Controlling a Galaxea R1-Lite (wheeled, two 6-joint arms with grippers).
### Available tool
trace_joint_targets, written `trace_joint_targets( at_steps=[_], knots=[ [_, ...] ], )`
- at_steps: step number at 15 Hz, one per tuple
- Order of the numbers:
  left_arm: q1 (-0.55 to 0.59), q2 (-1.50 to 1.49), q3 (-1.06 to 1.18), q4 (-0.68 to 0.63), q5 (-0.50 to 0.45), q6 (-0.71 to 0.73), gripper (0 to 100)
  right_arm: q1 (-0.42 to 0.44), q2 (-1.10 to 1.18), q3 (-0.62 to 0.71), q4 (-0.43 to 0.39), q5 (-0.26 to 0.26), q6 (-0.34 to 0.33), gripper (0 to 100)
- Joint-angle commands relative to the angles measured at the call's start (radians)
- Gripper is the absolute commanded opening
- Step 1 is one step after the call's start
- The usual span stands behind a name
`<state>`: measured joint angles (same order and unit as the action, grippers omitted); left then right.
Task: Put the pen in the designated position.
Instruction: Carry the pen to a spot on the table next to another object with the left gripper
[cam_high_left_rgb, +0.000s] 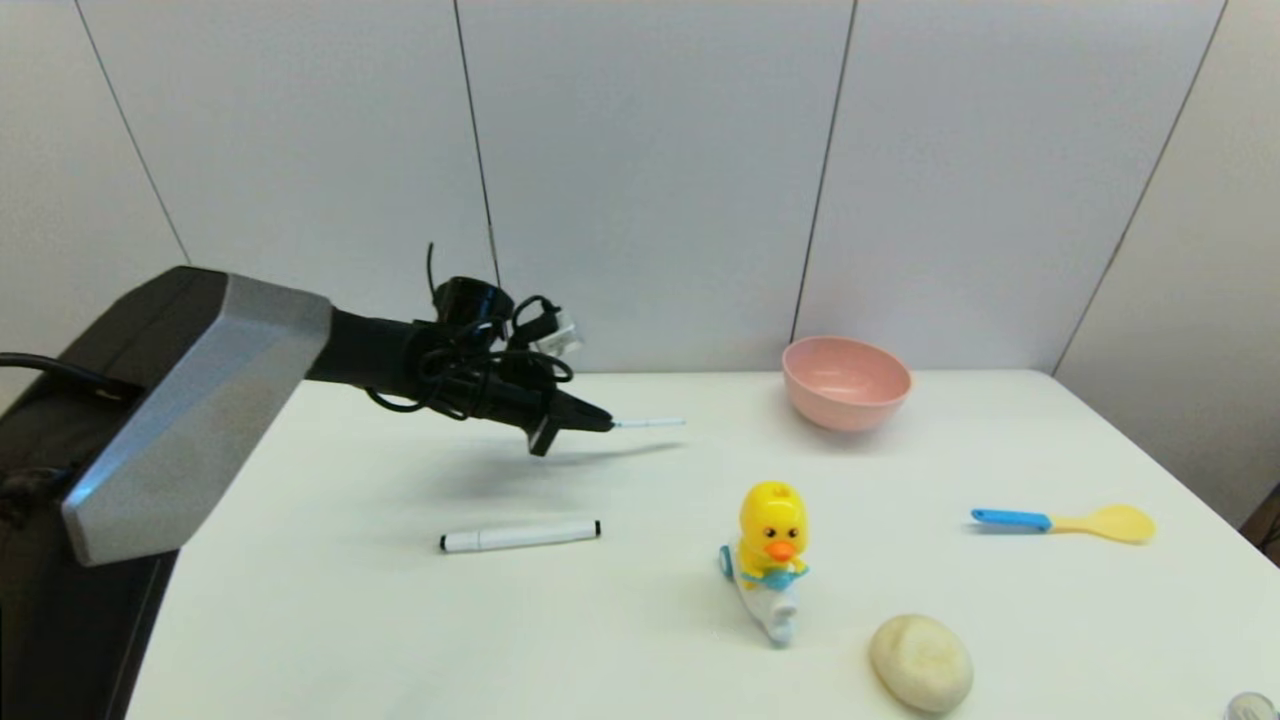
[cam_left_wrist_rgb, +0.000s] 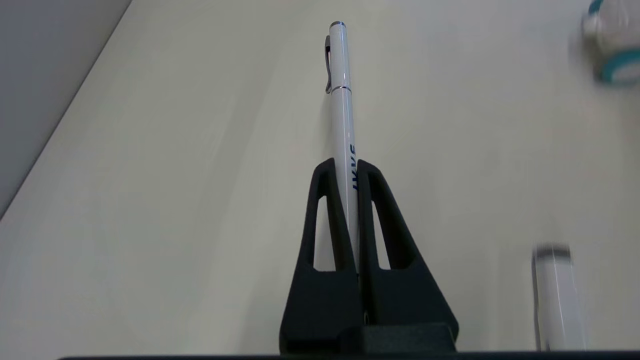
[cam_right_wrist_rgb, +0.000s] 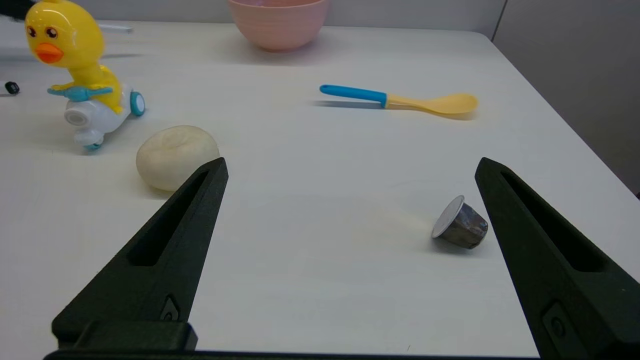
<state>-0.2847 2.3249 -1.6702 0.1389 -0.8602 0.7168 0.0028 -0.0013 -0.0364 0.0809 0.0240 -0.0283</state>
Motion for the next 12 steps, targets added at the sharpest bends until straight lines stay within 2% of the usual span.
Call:
trace_joint_targets(
  at_steps=[1,5,10,12],
  knots=[
    [0.111,-0.139,0.130,0.091,-0.002,0.135,0,0.000,0.001,0.001,0.000,0.001,-0.001,100],
    [0.173,-0.183,0.136,0.183,-0.005,0.225,0,0.000,0.001,0.001,0.000,0.001,-0.001,100],
    [0.202,-0.279,0.185,0.202,0.006,0.217,0,0.000,0.001,0.001,0.000,0.001,-0.001,100],
    [0.206,-0.320,0.227,0.200,0.058,0.191,0,0.000,0.001,0.000,0.000,0.001,-0.001,100]
  ],
)
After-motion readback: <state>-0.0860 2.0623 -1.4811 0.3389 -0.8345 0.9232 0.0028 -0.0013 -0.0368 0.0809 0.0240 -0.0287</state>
